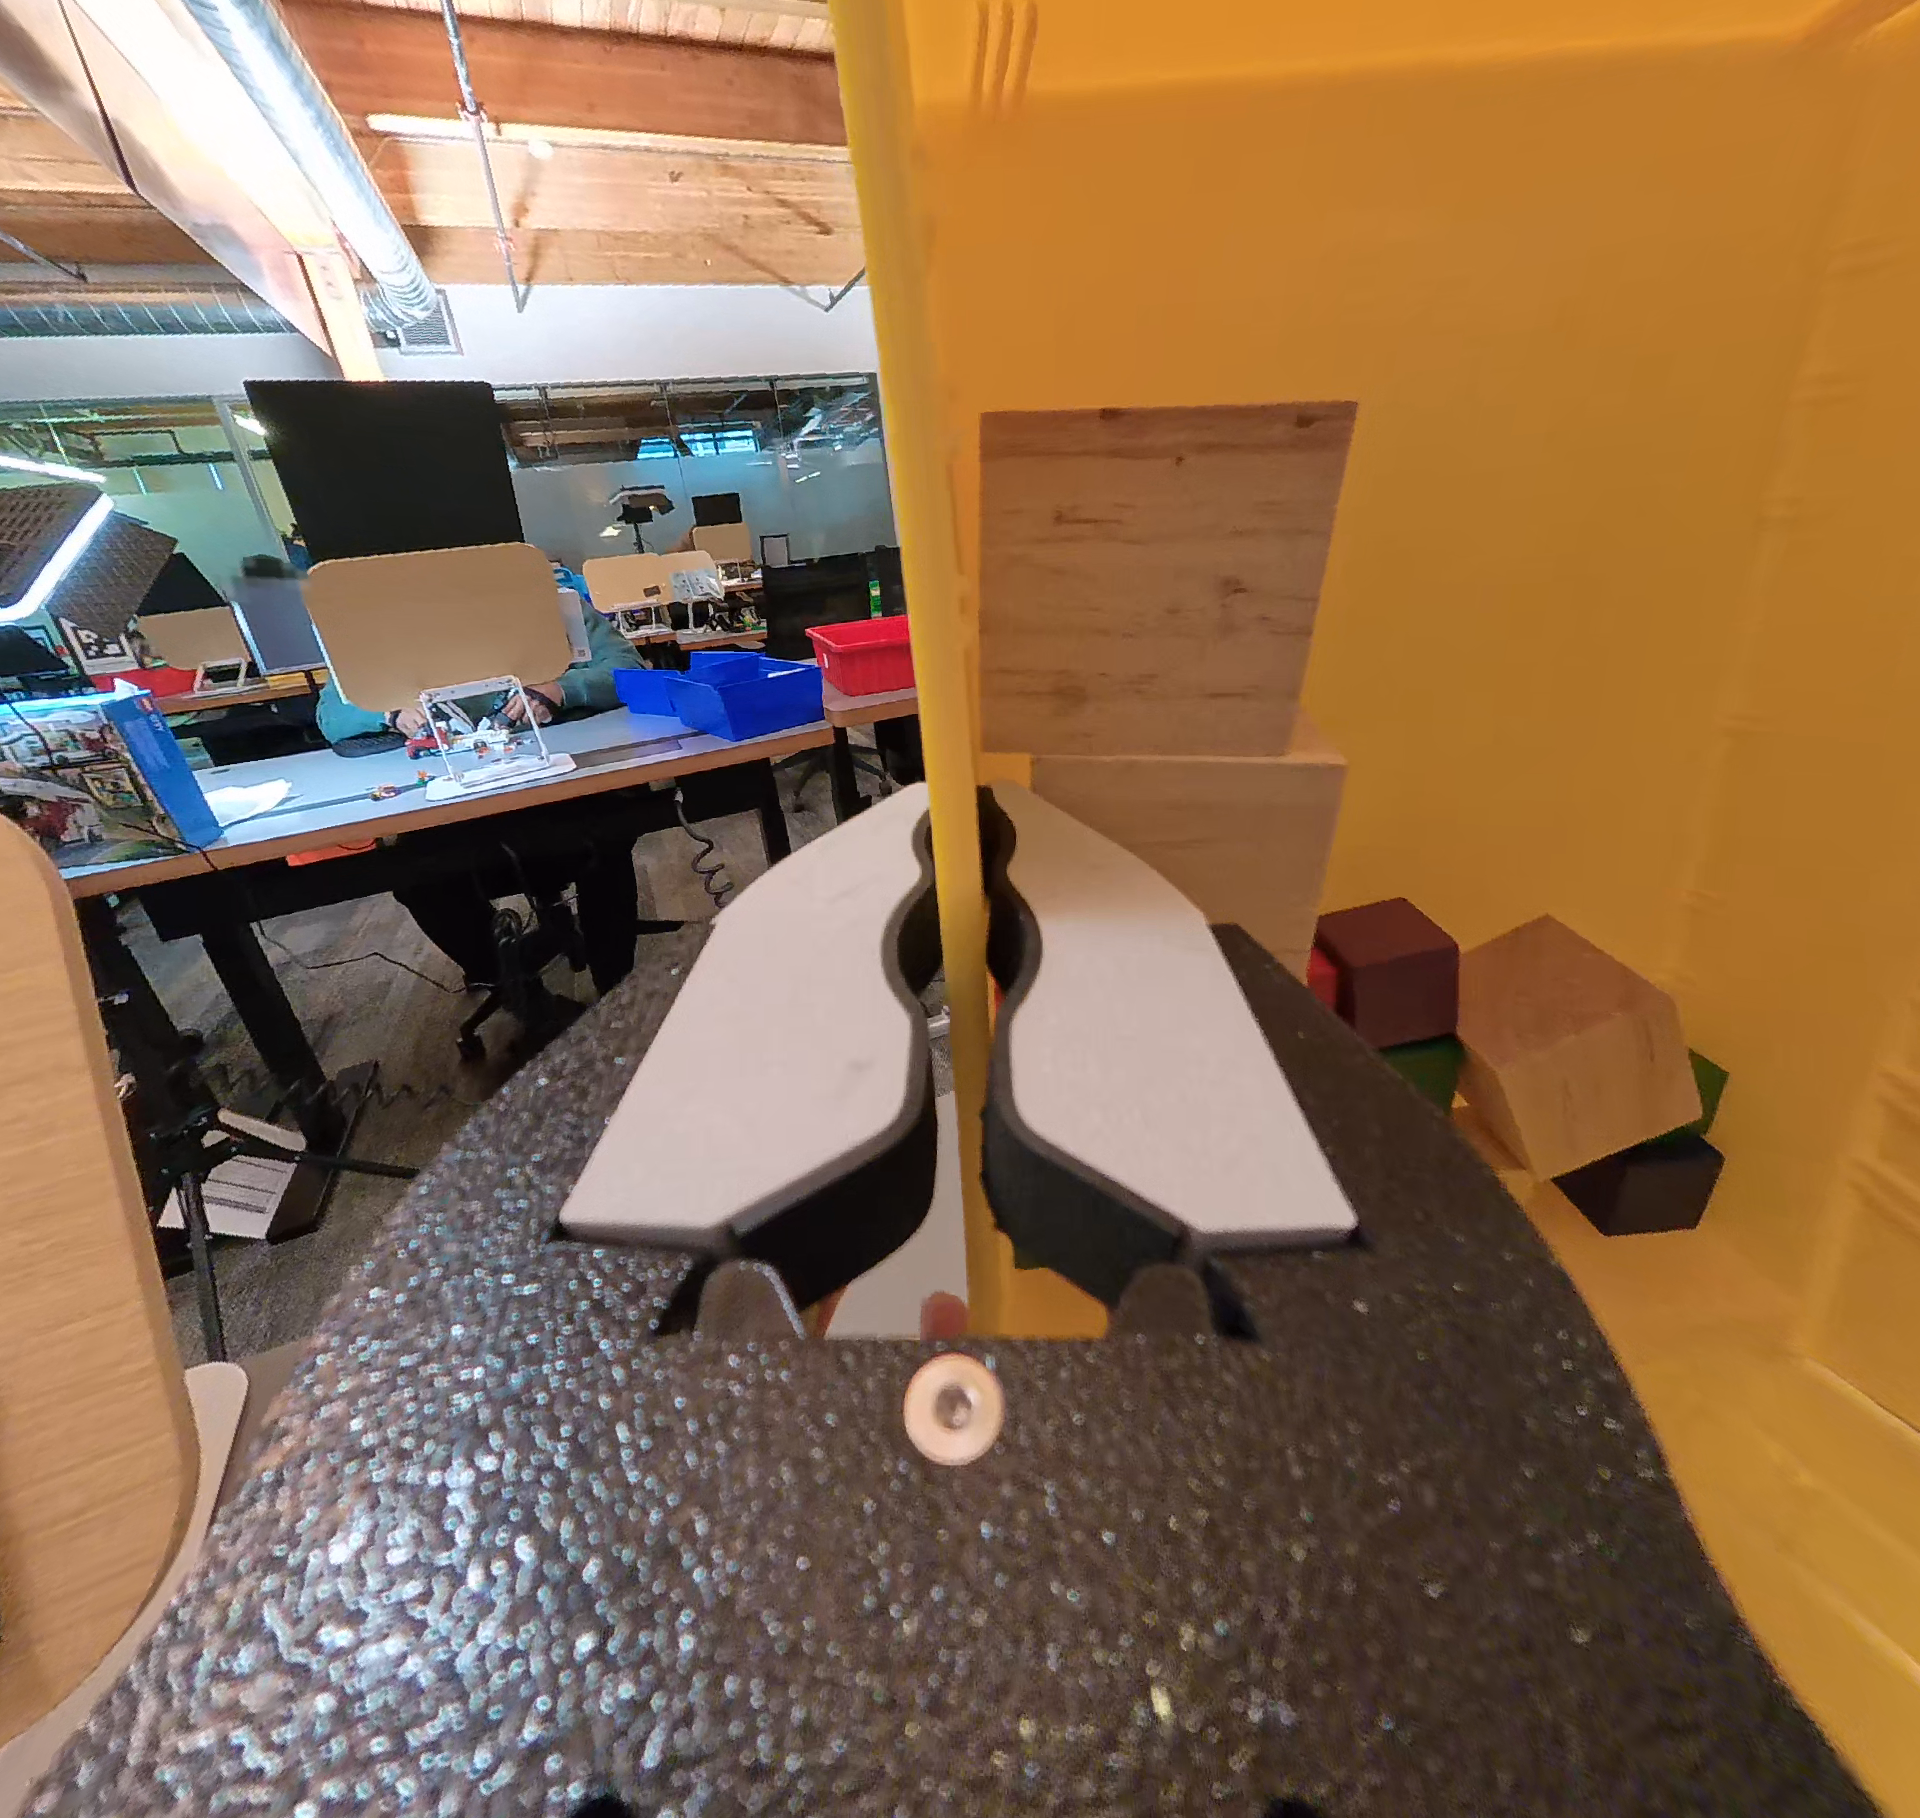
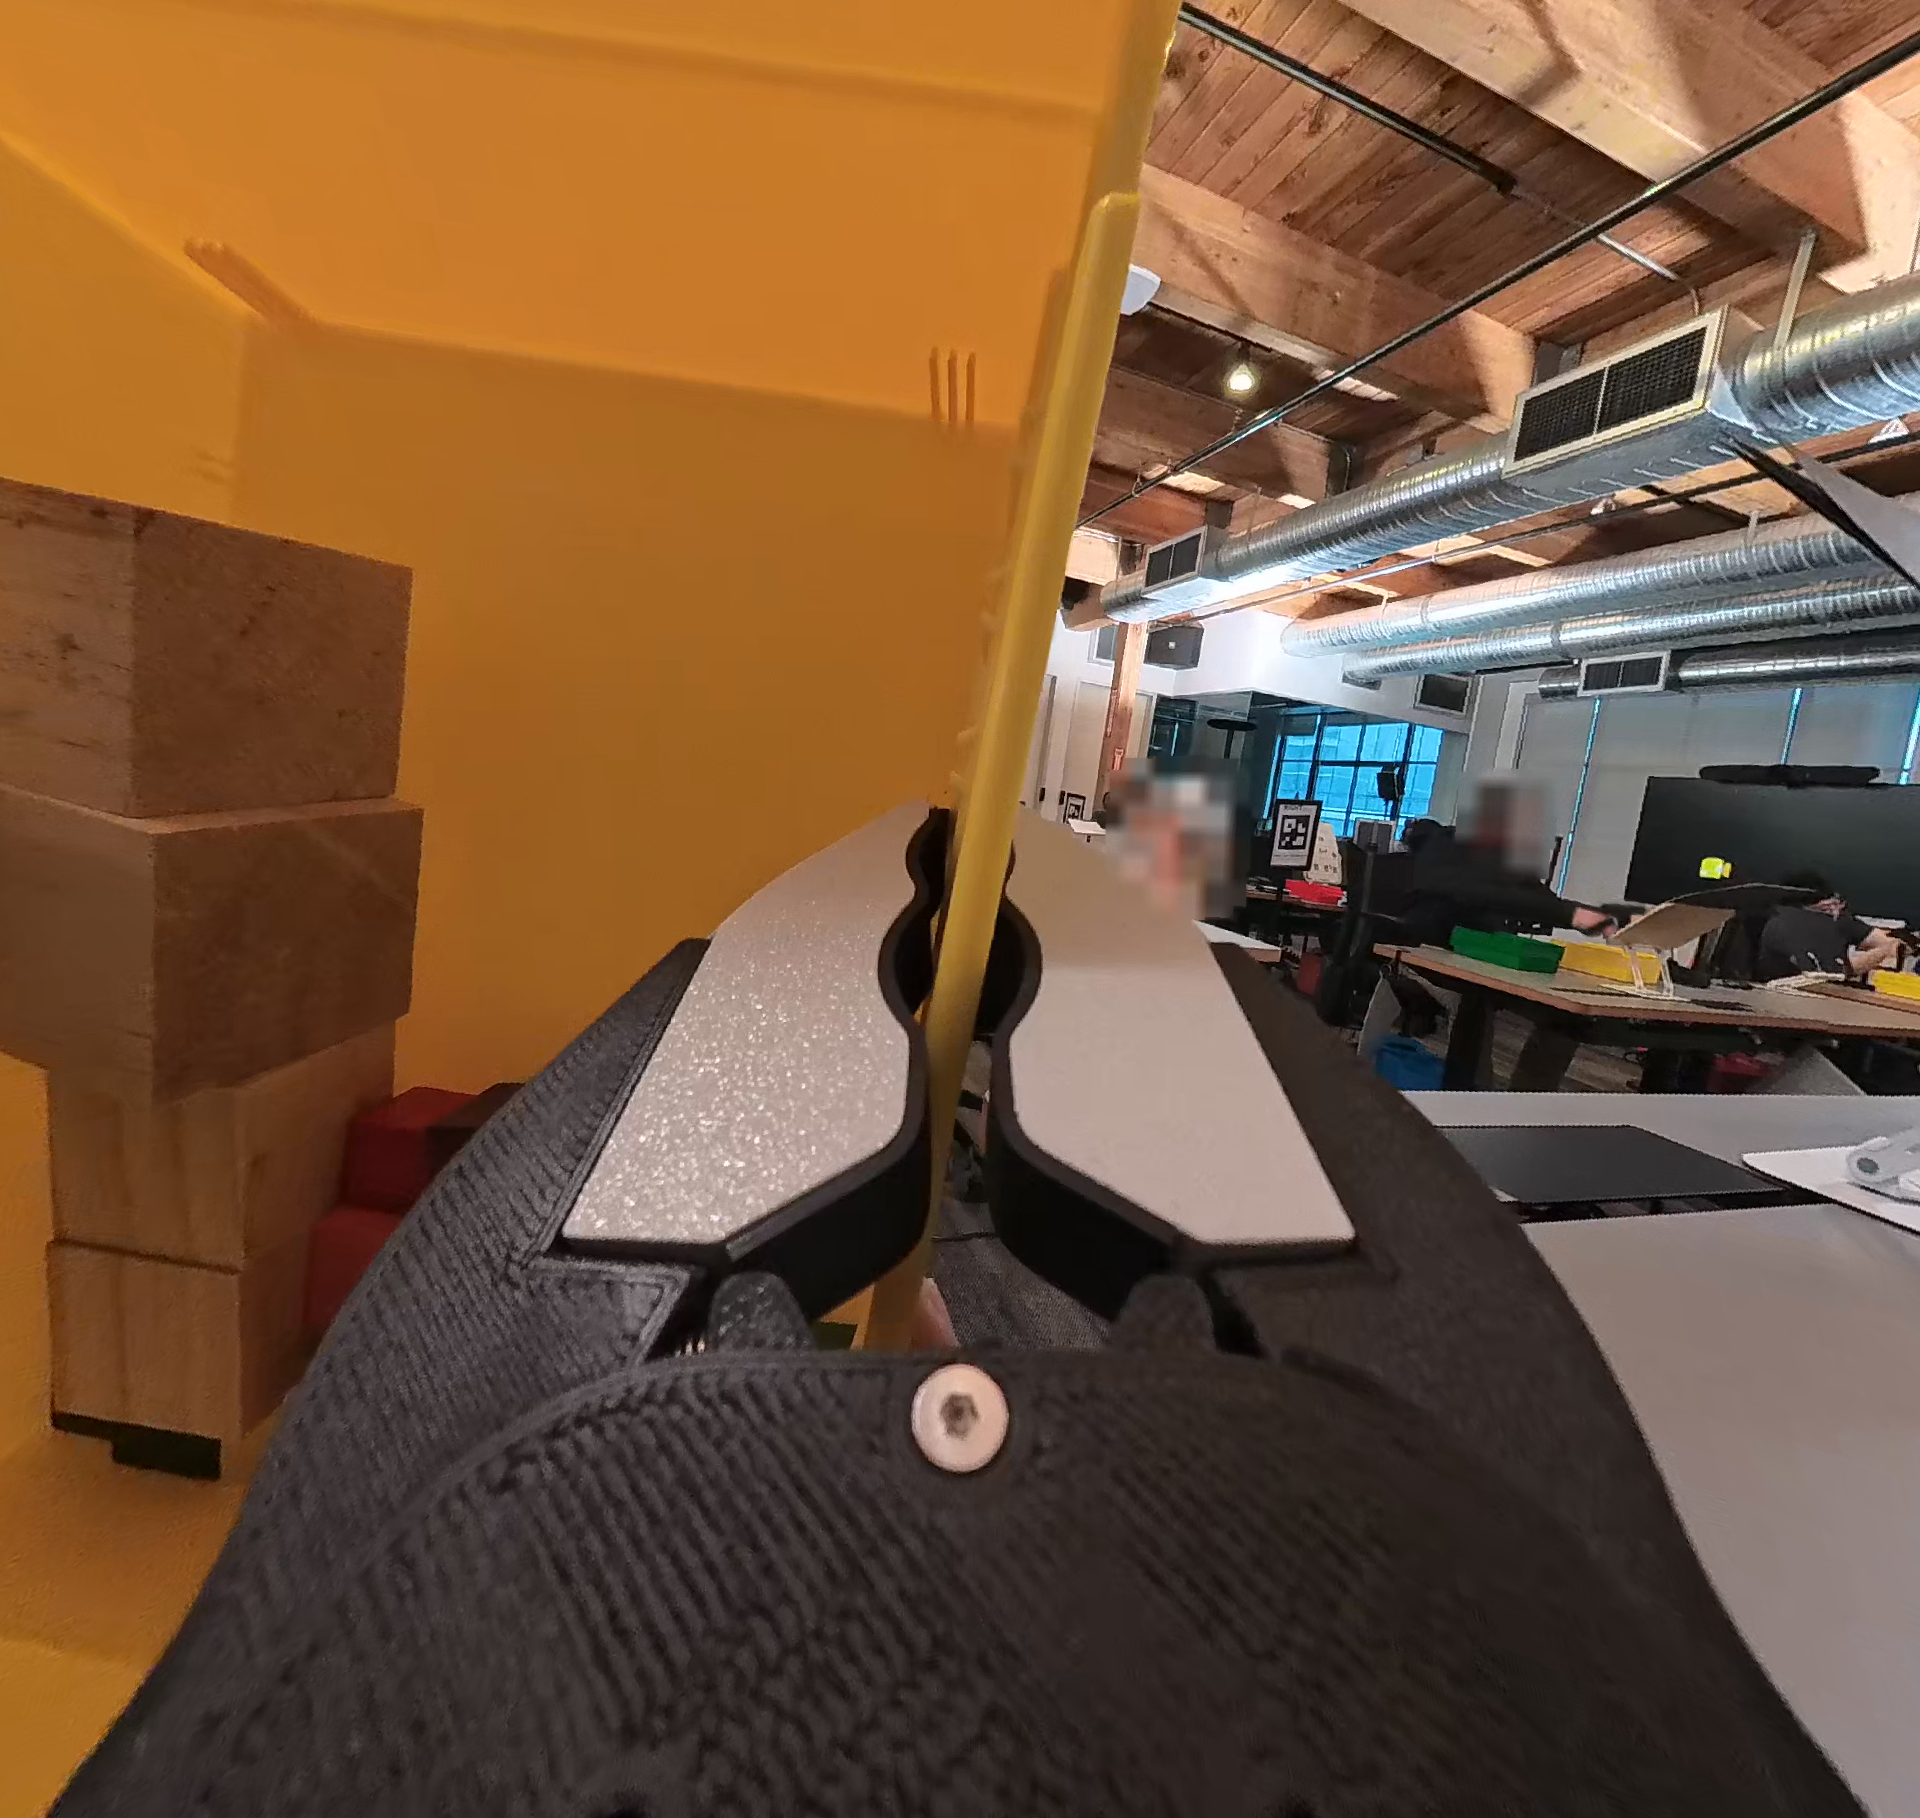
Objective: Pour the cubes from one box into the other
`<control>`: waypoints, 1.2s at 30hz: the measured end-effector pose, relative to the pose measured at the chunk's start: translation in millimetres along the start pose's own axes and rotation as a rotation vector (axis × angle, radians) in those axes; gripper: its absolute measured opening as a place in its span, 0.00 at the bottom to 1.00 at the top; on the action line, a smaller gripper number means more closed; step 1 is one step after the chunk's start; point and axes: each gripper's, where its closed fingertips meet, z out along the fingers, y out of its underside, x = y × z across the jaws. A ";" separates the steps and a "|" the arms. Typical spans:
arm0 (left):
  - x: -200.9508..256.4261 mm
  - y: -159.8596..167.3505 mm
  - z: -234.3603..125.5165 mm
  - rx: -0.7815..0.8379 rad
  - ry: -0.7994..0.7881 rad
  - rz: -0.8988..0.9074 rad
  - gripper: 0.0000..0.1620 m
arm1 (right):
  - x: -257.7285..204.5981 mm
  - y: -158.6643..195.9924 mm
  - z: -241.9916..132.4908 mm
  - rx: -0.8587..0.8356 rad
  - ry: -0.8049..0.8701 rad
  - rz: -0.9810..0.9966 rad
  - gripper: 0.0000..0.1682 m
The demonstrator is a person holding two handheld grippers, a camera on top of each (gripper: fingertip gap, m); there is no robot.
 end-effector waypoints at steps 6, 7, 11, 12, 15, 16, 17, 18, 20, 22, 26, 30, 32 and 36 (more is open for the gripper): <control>-2.6 1.6 0.0 -0.004 0.002 -0.013 0.02 | -2.8 -1.1 1.2 0.003 -0.008 -0.012 0.03; -2.3 1.7 0.0 -0.007 0.001 -0.012 0.02 | -2.4 0.4 1.6 -0.002 -0.005 -0.012 0.03; -0.5 -1.4 -2.5 0.010 -0.002 0.005 0.02 | -0.4 0.0 2.3 0.010 -0.008 -0.004 0.03; -0.5 -1.9 -2.9 0.013 -0.005 0.009 0.02 | -0.5 0.1 3.2 0.008 -0.012 -0.004 0.03; -2.3 -1.1 -4.0 0.012 -0.009 0.004 0.02 | -2.8 -1.3 5.5 0.009 -0.034 -0.010 0.03; -3.4 -1.7 -5.3 0.016 -0.012 -0.001 0.02 | -4.1 -3.0 6.0 0.014 -0.042 -0.008 0.03; -4.8 -2.4 -6.2 0.023 -0.020 -0.002 0.02 | -5.5 -4.1 6.6 0.021 -0.046 -0.008 0.03; -5.9 -1.2 -5.8 0.020 -0.028 0.002 0.02 | -6.6 -2.7 7.7 0.017 -0.046 -0.014 0.03; -6.7 2.2 -4.5 -0.006 -0.033 0.000 0.02 | -8.3 2.5 9.5 -0.004 -0.053 -0.008 0.03; -7.9 0.9 -5.3 0.012 -0.039 0.012 0.02 | -8.8 0.8 9.1 0.014 -0.054 -0.003 0.03; -7.5 3.9 -3.9 0.006 -0.034 -0.006 0.02 | -8.8 2.3 12.1 0.012 -0.062 -0.019 0.03; -5.2 5.2 -3.4 0.014 -0.035 0.003 0.02 | -7.2 5.4 15.3 0.012 -0.070 -0.038 0.03; -3.9 6.3 -3.5 0.013 -0.033 -0.001 0.02 | -6.4 6.3 15.8 0.013 -0.075 -0.039 0.03; -4.3 7.0 -4.1 0.022 -0.044 -0.001 0.02 | -7.0 5.6 15.9 0.027 -0.072 -0.058 0.03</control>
